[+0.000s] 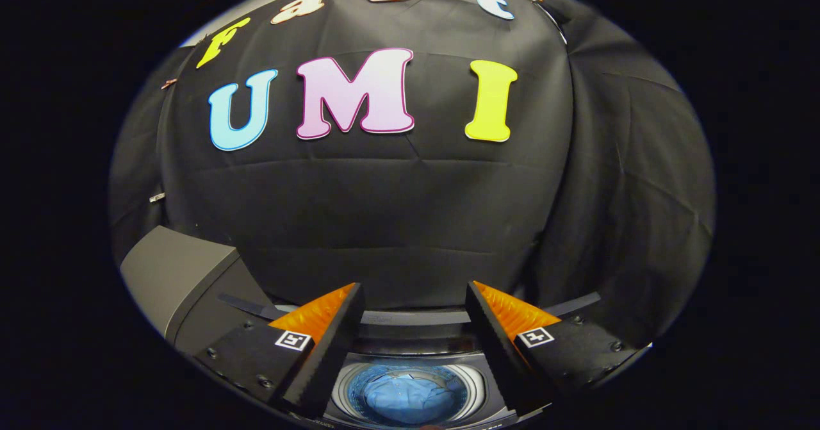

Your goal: Put the clothes into the washing machine and then close the washing machine lid.

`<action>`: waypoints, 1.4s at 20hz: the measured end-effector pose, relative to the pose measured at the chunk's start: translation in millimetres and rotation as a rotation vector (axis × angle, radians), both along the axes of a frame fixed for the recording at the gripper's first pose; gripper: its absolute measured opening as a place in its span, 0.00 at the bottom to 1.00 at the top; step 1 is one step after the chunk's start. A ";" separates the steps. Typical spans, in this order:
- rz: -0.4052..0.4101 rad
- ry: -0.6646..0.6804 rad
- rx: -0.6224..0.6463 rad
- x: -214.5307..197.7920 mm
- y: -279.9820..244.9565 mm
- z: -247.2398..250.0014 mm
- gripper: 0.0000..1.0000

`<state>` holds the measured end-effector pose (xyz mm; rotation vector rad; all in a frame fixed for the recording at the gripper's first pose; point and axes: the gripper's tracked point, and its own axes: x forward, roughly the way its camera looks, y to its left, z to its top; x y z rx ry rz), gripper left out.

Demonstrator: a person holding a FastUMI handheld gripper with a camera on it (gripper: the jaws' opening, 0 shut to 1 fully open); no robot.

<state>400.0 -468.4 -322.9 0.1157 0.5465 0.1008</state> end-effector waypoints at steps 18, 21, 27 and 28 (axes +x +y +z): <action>0.010 0.338 -0.069 -66.7 -16.7 -67.2 1.00; 0.027 0.319 -0.079 -54.8 -10.6 -64.0 0.99; 0.011 0.231 -0.056 -42.0 -6.0 -33.1 0.99; 0.001 0.201 -0.055 -32.7 -4.3 -20.9 0.99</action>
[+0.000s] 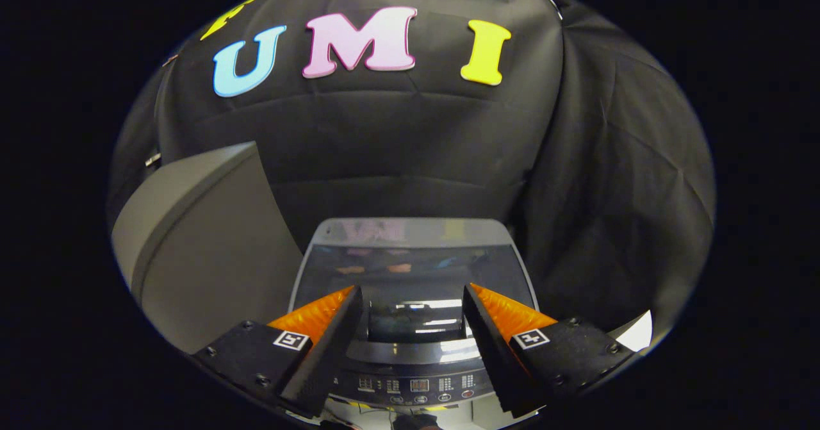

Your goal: Put the clothes into the washing machine and then close the washing machine lid.

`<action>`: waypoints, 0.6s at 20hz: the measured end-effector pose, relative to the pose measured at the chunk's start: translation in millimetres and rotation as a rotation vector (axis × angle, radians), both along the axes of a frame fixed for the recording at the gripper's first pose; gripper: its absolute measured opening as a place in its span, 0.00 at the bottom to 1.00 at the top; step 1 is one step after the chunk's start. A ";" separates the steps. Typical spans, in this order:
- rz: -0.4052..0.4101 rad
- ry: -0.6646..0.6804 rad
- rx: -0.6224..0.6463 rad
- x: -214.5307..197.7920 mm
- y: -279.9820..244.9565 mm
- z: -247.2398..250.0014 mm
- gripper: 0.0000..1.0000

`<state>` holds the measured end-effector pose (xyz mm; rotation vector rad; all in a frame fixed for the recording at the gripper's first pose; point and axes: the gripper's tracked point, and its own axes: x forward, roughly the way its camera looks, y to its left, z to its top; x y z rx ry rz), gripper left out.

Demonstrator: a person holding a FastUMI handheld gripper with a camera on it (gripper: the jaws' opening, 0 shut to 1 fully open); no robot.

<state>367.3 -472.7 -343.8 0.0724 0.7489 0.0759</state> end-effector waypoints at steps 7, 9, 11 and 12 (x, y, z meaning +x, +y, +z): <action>-0.124 -0.342 0.049 45.7 -12.1 147.1 0.99; -0.155 -0.446 0.060 47.1 -6.0 190.4 0.99; -0.146 -0.513 0.061 44.7 14.8 214.5 0.99; -0.134 -0.533 0.058 44.2 26.5 222.9 0.99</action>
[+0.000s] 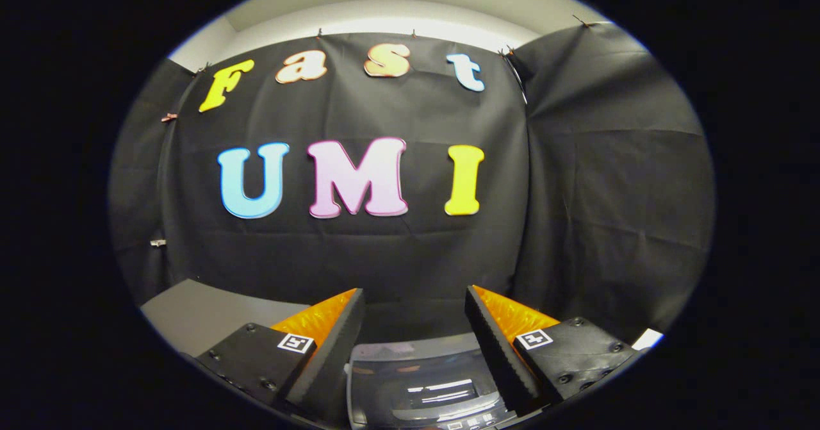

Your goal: Put the clothes into the washing machine and then close the washing machine lid.

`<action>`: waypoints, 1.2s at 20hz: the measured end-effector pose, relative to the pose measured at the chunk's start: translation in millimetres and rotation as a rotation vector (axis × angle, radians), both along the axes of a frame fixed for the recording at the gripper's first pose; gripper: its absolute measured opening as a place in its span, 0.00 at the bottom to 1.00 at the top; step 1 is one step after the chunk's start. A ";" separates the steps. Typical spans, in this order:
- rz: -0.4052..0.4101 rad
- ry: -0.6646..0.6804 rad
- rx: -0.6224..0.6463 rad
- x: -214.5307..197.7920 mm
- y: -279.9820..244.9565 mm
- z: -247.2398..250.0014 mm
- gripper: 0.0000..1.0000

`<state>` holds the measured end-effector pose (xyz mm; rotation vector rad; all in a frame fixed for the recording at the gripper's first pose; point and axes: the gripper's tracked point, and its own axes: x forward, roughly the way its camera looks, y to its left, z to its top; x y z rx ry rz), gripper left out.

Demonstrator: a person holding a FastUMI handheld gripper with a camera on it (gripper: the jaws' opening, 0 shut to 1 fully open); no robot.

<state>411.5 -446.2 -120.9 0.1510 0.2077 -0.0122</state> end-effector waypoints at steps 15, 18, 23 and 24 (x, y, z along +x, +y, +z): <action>0.180 -0.092 0.107 -121.4 252.3 87.4 0.99; 0.216 -0.154 0.143 -138.5 280.3 110.7 0.99; 0.174 -0.167 0.059 -140.2 279.3 103.3 0.98; 0.170 -0.166 0.060 -139.8 281.5 101.9 0.99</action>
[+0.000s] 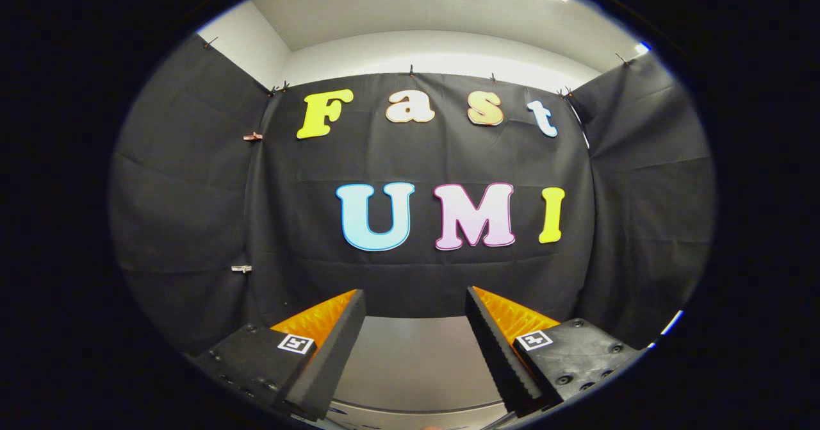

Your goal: Put the clothes into the washing machine and then close the washing machine lid.

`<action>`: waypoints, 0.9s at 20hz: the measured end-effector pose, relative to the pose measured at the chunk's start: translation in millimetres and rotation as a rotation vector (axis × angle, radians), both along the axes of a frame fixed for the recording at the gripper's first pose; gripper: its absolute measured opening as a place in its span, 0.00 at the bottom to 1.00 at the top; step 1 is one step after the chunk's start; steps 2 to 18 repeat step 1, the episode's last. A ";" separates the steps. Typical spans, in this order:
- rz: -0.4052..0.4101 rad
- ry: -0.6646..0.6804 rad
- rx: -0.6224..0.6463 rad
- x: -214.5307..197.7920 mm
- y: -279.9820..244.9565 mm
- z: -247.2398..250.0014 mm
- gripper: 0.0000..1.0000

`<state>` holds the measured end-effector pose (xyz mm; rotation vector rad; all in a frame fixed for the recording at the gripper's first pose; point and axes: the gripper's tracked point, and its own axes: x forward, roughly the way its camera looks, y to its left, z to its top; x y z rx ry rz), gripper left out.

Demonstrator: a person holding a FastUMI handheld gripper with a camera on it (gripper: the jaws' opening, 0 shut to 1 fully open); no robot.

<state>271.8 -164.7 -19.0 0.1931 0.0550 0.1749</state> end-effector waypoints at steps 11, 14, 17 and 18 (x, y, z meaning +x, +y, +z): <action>-0.015 0.007 0.002 1.7 -2.4 -2.8 0.99; -0.015 0.007 0.002 1.7 -2.4 -2.8 0.99; -0.015 0.007 0.002 1.7 -2.4 -2.8 0.99; -0.015 0.007 0.002 1.7 -2.4 -2.8 0.99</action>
